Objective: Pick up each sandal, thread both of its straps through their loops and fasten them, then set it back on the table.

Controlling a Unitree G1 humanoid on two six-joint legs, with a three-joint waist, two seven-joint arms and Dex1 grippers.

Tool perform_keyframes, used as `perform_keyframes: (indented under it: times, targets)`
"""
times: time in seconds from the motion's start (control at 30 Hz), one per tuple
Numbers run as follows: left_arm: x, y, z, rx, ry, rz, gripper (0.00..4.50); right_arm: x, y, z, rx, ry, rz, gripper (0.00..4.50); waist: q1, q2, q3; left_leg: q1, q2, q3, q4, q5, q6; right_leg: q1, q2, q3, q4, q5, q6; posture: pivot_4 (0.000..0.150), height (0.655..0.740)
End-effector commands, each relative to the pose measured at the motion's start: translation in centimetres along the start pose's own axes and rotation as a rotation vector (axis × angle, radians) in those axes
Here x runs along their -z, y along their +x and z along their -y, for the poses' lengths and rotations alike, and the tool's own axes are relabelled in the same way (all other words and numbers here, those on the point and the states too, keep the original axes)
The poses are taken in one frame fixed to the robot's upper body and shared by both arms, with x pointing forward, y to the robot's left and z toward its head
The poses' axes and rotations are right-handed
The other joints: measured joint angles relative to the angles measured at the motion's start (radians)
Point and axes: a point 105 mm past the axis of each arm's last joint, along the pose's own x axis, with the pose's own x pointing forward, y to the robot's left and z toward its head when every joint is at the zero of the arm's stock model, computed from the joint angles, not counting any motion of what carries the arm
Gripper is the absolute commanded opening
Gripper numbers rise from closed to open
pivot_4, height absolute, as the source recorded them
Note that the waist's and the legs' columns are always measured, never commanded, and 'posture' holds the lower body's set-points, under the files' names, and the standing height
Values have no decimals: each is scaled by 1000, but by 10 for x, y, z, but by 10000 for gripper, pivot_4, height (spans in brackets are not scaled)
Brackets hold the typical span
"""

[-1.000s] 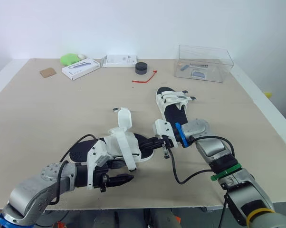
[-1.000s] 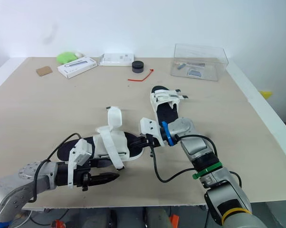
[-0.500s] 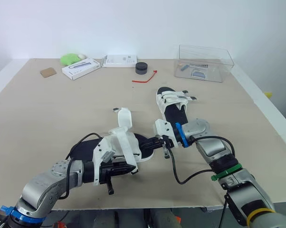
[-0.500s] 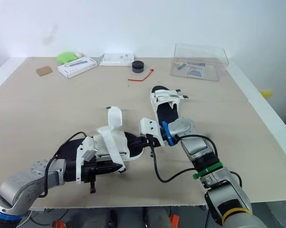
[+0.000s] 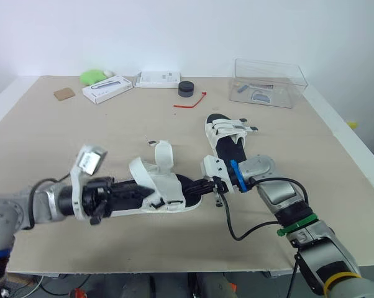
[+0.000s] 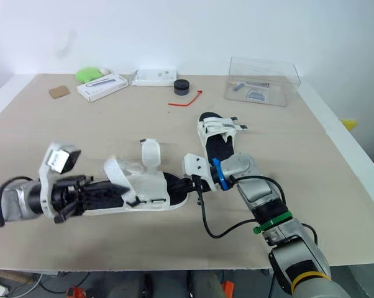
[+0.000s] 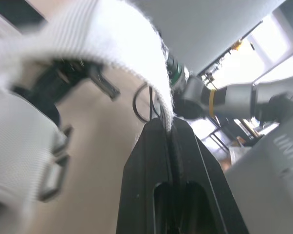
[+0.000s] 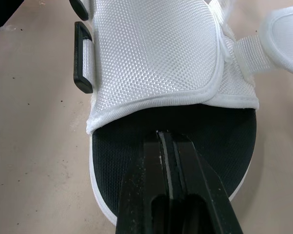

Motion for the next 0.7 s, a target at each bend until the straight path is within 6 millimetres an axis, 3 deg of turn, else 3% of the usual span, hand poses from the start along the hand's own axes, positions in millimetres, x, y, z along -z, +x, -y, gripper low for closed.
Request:
perform_keyframes:
  times: [0.03, 0.33, 0.53, 0.7]
  targets:
    - [-6, -5, -22, -100, 66, -43, 586, 0, -1, 4, 10, -12, -28, 0, 0, 0, 0, 0, -1, 1, 0, 0, 0, 0, 0, 0, 0, 0, 0, 1500, 7400]
    - [0, 13, -41, -52, 91, -146, 586, -1, -1, 5, 20, -14, -26, 0, -1, 0, 0, -1, 0, 1, 0, 0, 0, -1, 0, 2, 0, 0, -1, 1500, 7400]
    - [11, 13, -41, 2, 59, -227, 586, 1, -4, 3, 30, -7, -32, 0, 0, 0, 0, -1, 0, 1, -1, 0, 0, -1, 0, 2, 0, 0, -1, 1500, 7400]
    - [9, 12, -44, 9, 50, -234, 586, 1, -5, 2, 33, -4, -33, 0, 0, 0, 0, -1, 0, 1, -1, 0, 0, -1, 0, 2, 0, 0, -1, 1500, 7400]
